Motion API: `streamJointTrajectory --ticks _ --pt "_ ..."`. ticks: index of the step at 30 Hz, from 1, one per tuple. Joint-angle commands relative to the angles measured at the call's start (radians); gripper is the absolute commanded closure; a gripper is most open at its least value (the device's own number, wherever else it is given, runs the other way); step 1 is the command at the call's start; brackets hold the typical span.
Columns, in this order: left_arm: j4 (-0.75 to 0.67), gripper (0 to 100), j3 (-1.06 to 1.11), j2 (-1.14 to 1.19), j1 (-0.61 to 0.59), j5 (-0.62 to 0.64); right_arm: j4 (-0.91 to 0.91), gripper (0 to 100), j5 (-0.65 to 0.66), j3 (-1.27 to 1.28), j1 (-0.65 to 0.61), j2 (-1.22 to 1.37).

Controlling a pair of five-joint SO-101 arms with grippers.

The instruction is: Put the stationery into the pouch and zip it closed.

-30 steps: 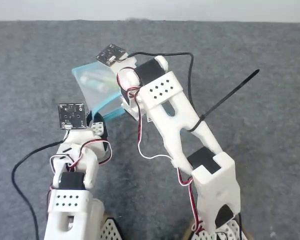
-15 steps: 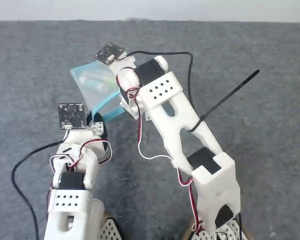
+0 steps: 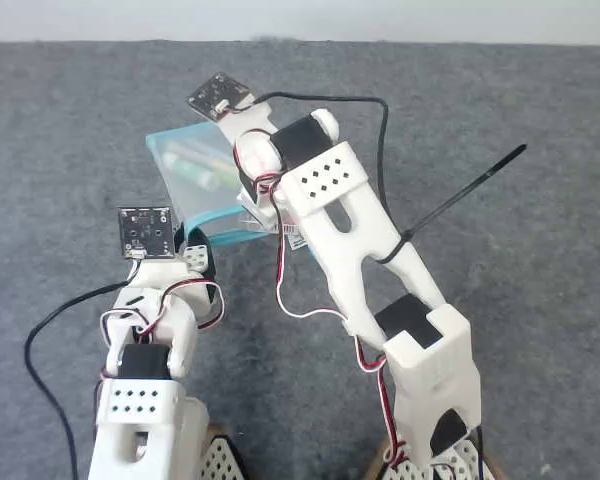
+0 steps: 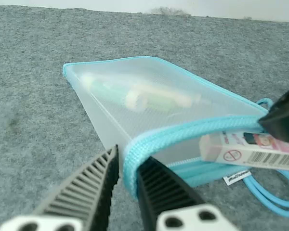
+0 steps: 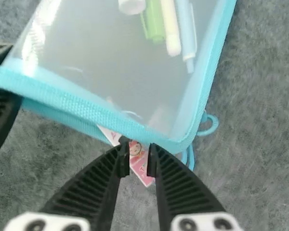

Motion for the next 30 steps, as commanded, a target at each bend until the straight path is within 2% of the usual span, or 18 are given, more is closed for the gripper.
streamJointTrajectory --ticks 1,8,13,21,26,30 --pt "-0.021 99 -0.025 -0.003 0.011 -0.005 -0.018 93.8 -0.011 -0.057 -0.002 -0.073" --pt "-0.021 99 -0.027 -0.003 0.011 -0.005 0.137 94.6 -0.003 -0.083 0.128 -0.236" --pt "-0.021 99 -0.027 -0.003 0.011 -0.005 0.054 98.9 -0.003 0.181 0.189 -0.242" --pt "-0.025 99 -0.027 -0.003 0.009 -0.005 -0.203 99.1 -0.009 0.552 0.189 -0.3" --pt "-0.025 99 -0.027 -0.003 0.011 -0.005 -0.257 99.1 -0.012 0.605 0.157 -0.34" --pt "-0.025 99 -0.027 -0.003 0.011 -0.005 -0.286 99.1 -0.015 0.606 0.085 -0.341"
